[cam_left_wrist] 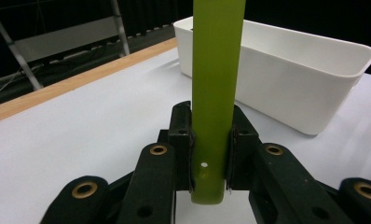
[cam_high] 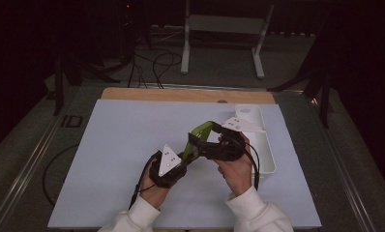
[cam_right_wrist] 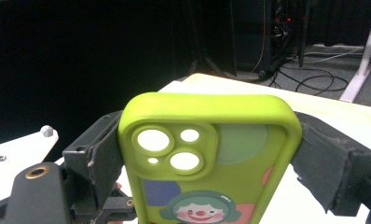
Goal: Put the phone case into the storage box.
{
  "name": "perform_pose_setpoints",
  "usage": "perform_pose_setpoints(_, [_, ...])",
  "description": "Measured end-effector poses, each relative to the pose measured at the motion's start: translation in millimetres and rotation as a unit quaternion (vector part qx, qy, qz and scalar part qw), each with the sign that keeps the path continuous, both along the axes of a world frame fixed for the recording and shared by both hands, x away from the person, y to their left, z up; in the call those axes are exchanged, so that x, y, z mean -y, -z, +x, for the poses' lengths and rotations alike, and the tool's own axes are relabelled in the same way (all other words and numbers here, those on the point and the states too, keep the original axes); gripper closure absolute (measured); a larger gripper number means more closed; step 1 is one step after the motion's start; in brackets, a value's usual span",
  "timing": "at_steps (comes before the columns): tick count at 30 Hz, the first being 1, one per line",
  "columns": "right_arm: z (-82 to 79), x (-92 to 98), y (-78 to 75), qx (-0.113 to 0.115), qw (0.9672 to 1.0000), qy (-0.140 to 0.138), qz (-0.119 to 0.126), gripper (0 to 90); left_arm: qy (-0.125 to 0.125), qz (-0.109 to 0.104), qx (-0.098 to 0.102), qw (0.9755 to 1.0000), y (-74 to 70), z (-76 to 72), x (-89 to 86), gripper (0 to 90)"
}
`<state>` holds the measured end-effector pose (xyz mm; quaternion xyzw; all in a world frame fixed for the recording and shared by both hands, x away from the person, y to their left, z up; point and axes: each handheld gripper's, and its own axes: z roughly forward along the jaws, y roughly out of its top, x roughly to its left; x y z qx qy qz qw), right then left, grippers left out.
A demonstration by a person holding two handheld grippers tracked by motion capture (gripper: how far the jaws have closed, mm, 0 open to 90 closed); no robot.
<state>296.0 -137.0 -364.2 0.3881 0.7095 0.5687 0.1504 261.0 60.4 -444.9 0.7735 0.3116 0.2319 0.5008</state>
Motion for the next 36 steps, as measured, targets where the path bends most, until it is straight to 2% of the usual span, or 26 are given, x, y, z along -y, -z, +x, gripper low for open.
perform_pose_setpoints(4, [0.8, -0.3, 0.3, -0.004, 1.0, -0.005, -0.001, 15.6, 0.007, -0.003, -0.004, 1.0, -0.3, 0.2, -0.3, 72.5])
perform_pose_setpoints(8, [1.2, -0.9, 0.6, -0.007, 0.9999, -0.007, -0.004, 15.6, 0.017, -0.005, -0.012, 0.9998, -0.8, 1.4, -1.2, 58.9])
perform_pose_setpoints(9, [1.2, -0.9, 0.6, -0.007, 0.9999, -0.007, -0.004, 15.6, 0.018, -0.009, -0.016, 0.9997, -1.0, 1.9, -1.4, 58.9])
perform_pose_setpoints(10, [1.3, -0.8, 0.6, -0.006, 0.9999, -0.007, -0.005, 15.6, 0.017, -0.009, -0.018, 0.9997, -1.3, 2.3, -1.9, 50.0])
perform_pose_setpoints(11, [1.3, -0.7, 0.5, -0.005, 1.0, -0.006, -0.005, 15.6, 0.016, -0.012, -0.021, 0.9996, -1.8, 2.7, -2.4, 45.2])
perform_pose_setpoints(12, [1.3, -0.7, 0.5, -0.005, 1.0, -0.006, -0.005, 15.6, 0.015, -0.013, -0.023, 0.9995, -2.3, 3.3, -3.3, 45.2])
perform_pose_setpoints(13, [1.4, -0.6, 0.4, -0.005, 1.0, -0.007, -0.005, 15.6, 0.01, -0.015, -0.023, 0.9996, -2.8, 3.5, -3.7, 40.6])
perform_pose_setpoints(14, [1.4, -0.7, 0.0, -0.004, 1.0, -0.006, -0.006, 15.6, 0.005, -0.017, -0.022, 0.9996, -4.0, 4.0, -5.0, 31.2])
perform_pose_setpoints(16, [1.4, -0.7, -0.1, -0.004, 1.0, -0.006, -0.006, 15.6, 0.001, -0.016, -0.022, 0.9996, -4.8, 4.1, -5.8, 28.5])
perform_pose_setpoints(19, [0.9, -1.1, -0.7, 0.001, 1.0, -0.001, -0.007, 15.6, -0.014, -0.01, -0.022, 0.9996, -6.6, 5.0, -7.6, 14.2])
perform_pose_setpoints(25, [0.1, -0.8, -1.3, 0.004, 1.0, 0.002, -0.008, 15.6, -0.021, -0.008, -0.026, 0.9994, -9.4, 5.9, -12.2, 5.7])
perform_pose_setpoints(36, [0.8, 1.8, -1.8, 0.005, 0.9999, 0.009, -0.006, 15.6, -0.021, -0.004, -0.032, 0.9993, -11.9, 7.7, -21.3, 1.8])
